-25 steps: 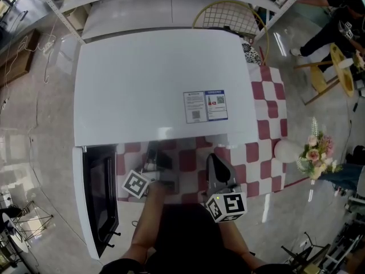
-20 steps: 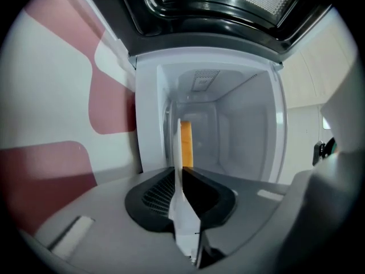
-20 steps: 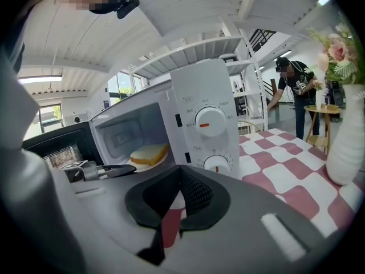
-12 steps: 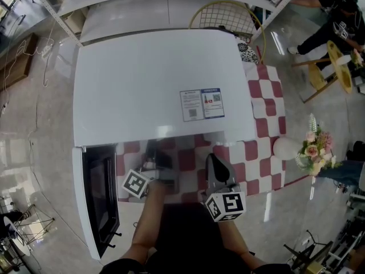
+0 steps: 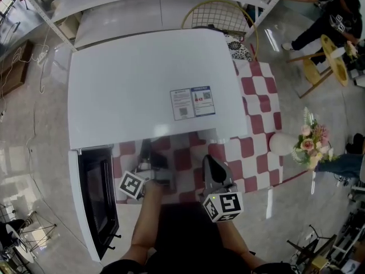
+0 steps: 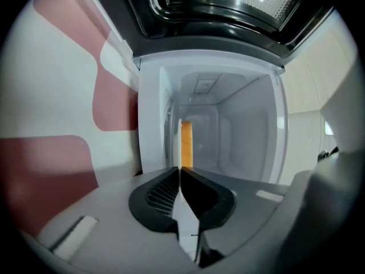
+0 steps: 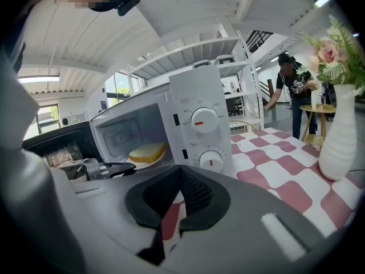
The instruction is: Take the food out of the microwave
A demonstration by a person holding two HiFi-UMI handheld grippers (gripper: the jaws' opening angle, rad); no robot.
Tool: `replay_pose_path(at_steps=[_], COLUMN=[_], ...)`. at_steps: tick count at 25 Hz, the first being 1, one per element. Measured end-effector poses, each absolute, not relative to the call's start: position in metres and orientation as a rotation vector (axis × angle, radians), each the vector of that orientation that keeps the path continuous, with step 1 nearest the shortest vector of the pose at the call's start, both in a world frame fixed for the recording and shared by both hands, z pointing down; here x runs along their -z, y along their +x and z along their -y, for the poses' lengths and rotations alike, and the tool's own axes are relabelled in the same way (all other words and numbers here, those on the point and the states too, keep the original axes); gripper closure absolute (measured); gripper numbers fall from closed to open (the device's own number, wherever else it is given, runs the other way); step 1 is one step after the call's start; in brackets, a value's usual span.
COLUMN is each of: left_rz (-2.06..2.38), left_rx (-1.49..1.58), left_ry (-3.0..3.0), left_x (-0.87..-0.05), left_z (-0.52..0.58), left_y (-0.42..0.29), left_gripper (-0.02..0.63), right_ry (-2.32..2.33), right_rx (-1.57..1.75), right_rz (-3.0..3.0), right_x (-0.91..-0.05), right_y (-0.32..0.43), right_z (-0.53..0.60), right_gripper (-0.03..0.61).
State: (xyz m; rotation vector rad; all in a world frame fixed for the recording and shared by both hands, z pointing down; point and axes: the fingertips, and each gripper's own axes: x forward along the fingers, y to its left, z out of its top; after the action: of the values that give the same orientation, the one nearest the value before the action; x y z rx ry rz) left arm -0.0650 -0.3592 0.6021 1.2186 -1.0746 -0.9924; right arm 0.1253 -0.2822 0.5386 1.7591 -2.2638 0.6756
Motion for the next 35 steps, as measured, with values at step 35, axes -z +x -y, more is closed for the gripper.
replay_pose_path(at_steps=[35], left_rz=[1.036], left_rx=[1.008], left_ry=[1.294], left_x=[-0.581], left_z=[0.334], left_y=[-0.063], left_gripper=[0.593], right_ry=[1.882], right_rx=[-0.624], right_rz=[2.204], right_x=[-0.521], right_y=[0.166], right_z=[0.227], right_gripper=[0.578])
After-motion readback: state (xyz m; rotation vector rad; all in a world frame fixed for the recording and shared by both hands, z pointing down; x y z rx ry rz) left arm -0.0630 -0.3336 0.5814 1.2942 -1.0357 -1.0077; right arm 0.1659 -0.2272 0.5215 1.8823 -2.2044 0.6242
